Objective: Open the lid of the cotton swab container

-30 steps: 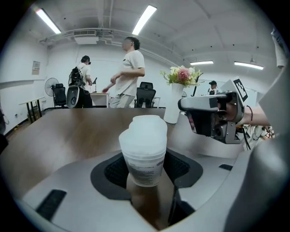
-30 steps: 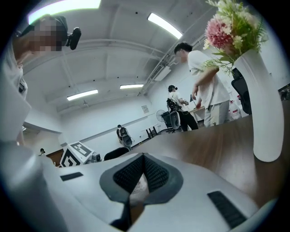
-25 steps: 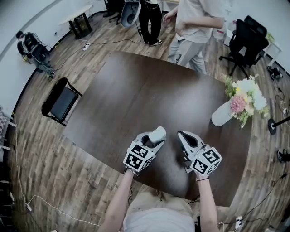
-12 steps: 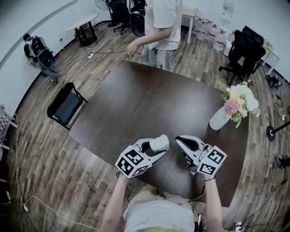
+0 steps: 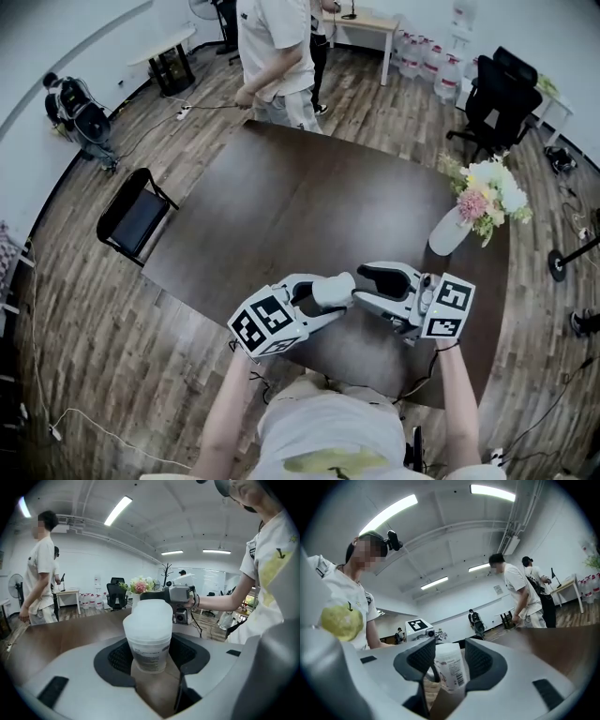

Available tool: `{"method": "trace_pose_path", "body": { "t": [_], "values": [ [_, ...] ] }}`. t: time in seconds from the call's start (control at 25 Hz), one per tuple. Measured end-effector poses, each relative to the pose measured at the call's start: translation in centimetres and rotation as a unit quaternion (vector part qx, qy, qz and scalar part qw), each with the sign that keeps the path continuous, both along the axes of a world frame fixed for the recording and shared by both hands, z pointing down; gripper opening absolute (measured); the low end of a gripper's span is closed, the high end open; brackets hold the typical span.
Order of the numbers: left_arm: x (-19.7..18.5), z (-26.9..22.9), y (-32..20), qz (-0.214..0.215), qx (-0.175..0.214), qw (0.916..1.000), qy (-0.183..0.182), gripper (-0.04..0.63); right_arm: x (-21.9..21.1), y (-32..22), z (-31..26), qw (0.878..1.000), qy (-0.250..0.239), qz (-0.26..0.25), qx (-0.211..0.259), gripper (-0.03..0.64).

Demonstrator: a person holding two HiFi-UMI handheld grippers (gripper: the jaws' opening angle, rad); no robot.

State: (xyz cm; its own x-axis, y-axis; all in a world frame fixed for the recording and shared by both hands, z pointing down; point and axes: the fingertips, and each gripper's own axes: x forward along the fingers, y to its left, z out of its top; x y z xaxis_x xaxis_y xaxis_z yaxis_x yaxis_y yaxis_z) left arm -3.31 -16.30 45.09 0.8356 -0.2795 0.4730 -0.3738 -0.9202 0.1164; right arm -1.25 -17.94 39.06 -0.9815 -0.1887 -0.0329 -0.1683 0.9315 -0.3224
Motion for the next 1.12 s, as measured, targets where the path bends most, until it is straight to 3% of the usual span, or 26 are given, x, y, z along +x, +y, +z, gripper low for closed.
{"method": "trace_pose_path", "body": {
  "t": [0.2,0.4,0.76,1.12],
  "values": [
    [1.0,-0.9,0.7,0.036,0.000,0.9993,-0.002,0.238,-1.2,0.6,-1.0,0.998,0.023,-0.047,0.017,0.235],
    [1.8,-1.6,1.1,0.061,-0.001,0.9981,-0.001,0.238,-2.0,1.5,-1.7,0.992,0.056,-0.103,0.036,0.238],
    [2.0,-1.8,1.6,0.076,-0.014,0.9970,0.003,0.238,-2.1,2.2,-1.7,0.986,0.079,-0.129,0.068,0.229],
    [1.9,-1.9,1.2,0.065,-0.007,0.9979,0.000,0.238,-2.1,1.5,-1.7,0.988,0.073,-0.131,0.020,0.222]
  ]
}}
